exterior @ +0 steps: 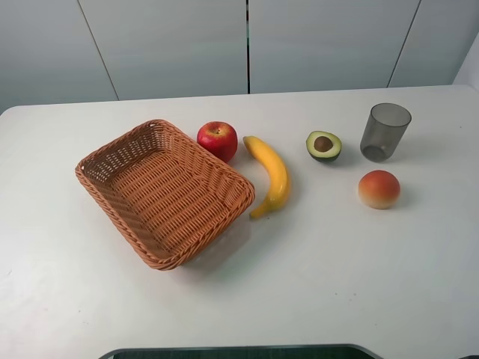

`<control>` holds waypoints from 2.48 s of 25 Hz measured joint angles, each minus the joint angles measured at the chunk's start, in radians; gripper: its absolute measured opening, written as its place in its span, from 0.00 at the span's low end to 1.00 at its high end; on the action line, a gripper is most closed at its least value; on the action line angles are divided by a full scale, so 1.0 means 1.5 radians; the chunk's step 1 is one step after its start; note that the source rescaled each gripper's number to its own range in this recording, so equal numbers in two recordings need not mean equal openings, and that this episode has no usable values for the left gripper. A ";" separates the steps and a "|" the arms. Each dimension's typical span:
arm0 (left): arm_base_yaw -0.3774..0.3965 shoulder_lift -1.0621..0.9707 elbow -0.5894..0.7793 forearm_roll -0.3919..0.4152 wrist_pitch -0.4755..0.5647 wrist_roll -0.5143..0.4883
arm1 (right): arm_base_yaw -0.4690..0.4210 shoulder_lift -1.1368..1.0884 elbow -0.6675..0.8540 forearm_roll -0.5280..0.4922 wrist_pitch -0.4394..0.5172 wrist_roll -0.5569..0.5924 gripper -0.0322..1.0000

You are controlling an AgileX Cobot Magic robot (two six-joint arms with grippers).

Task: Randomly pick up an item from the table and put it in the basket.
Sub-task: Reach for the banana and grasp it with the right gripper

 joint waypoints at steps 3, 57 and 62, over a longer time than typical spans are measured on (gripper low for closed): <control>0.000 0.000 0.000 0.000 0.000 0.000 | 0.000 0.047 -0.026 0.018 0.008 0.000 1.00; 0.000 0.000 0.000 0.000 0.000 0.000 | 0.397 1.443 -0.775 0.048 -0.125 0.002 1.00; 0.000 0.000 0.000 0.000 0.000 0.000 | 0.413 1.466 -0.775 0.043 -0.139 -0.019 1.00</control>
